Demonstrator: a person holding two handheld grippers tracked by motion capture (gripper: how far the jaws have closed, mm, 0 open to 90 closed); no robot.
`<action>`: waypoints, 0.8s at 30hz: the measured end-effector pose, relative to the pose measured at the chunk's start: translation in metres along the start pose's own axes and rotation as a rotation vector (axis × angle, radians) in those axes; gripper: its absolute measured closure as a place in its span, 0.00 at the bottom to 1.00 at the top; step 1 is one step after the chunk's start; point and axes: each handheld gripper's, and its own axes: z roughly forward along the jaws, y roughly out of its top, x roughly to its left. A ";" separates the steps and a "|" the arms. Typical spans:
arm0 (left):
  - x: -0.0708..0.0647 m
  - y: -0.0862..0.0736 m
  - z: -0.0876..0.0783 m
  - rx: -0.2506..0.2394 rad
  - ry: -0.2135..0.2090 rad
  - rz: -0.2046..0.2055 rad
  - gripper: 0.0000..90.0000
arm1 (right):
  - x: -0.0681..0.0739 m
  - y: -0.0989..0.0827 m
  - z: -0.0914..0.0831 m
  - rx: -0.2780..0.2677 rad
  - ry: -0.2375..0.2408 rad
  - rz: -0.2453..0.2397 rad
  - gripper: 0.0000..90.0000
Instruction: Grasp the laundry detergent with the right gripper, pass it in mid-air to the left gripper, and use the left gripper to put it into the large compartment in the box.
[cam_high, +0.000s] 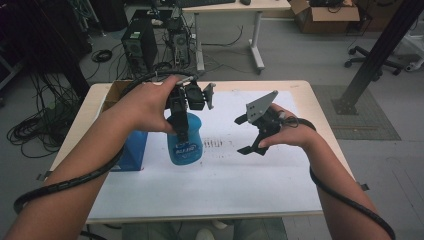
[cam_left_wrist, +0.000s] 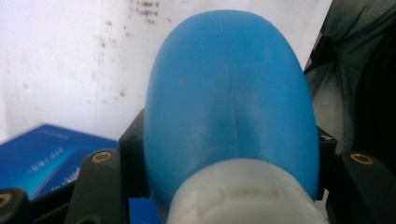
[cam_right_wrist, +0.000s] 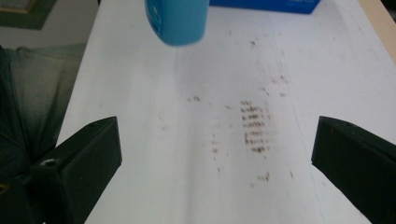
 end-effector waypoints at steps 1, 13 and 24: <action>0.000 -0.001 -0.001 -0.005 -0.002 -0.019 0.43 | 0.000 -0.002 -0.004 0.010 -0.002 0.004 0.02; 0.011 -0.015 -0.030 -0.064 -0.036 -0.189 0.43 | -0.005 -0.028 -0.031 0.118 -0.011 0.050 0.02; 0.023 -0.031 -0.053 -0.108 -0.022 -0.346 0.43 | -0.011 -0.028 -0.042 0.205 -0.013 0.050 0.03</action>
